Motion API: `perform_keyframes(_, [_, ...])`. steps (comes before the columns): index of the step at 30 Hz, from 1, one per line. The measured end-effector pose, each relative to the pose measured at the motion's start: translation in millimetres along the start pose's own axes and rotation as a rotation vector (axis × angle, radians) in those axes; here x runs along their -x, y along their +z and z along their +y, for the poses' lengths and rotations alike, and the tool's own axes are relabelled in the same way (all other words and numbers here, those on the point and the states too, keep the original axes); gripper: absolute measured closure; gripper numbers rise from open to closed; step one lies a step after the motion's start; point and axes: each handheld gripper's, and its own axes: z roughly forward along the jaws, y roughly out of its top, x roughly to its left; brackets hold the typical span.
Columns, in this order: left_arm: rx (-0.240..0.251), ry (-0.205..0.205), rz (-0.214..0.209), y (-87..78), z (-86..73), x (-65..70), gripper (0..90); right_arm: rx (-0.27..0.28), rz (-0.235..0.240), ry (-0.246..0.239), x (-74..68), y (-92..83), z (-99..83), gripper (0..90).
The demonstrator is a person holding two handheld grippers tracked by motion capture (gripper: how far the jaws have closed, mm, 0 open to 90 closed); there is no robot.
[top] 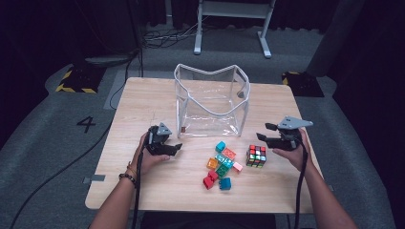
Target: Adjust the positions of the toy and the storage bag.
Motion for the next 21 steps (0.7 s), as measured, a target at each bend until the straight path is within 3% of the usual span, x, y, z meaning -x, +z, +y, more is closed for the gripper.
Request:
perform_keyframes(1, [0.027, -0.028, -0.01, -0.5, 2.6, -0.8, 28.1, -0.004, -0.003, -0.017, -0.3, 4.9, 4.8, 41.0])
perform_keyframes(2, [0.05, -0.024, 0.002, -2.3, 5.0, -1.5, 29.8, 0.001, 0.009, -0.014, -1.3, 9.4, 9.2, 41.4])
perform_keyframes(3, [0.059, -0.03, -0.011, -3.9, 11.1, -3.1, 36.5, -0.006, 0.02, -0.016, -2.6, 18.2, 16.5, 41.5])
perform_keyframes(5, [0.069, -0.034, -0.016, -4.3, 14.1, -3.5, 39.8, -0.008, 0.034, -0.023, -2.9, 25.9, 21.6, 42.1])
perform_keyframes(8, [0.102, -0.008, 0.002, -6.2, 21.2, -4.7, 44.7, -0.03, 0.035, -0.028, -3.6, 35.8, 27.2, 42.4])
perform_keyframes(9, [0.102, -0.027, -0.012, -6.5, 23.9, -5.7, 44.7, -0.03, 0.035, -0.028, -3.6, 35.8, 27.2, 42.4])
perform_keyframes(10, [0.115, -0.031, 0.001, -6.2, 26.1, -5.6, 44.9, -0.025, 0.04, -0.013, -3.3, 39.2, 28.2, 42.7])
perform_keyframes(15, [0.105, 0.021, 0.007, -1.2, 33.5, -4.9, 60.2, -0.049, 0.04, -0.031, -1.9, 52.7, 32.7, 45.2])
perform_keyframes(17, [0.111, 0.012, 0.0, 1.4, 35.9, -5.8, 63.9, -0.062, 0.026, -0.056, -2.8, 57.9, 33.2, 47.3])
perform_keyframes(21, [0.113, 0.023, -0.008, 4.8, 39.2, -10.2, 77.8, -0.061, 0.035, -0.029, -2.1, 67.0, 34.3, 56.2])
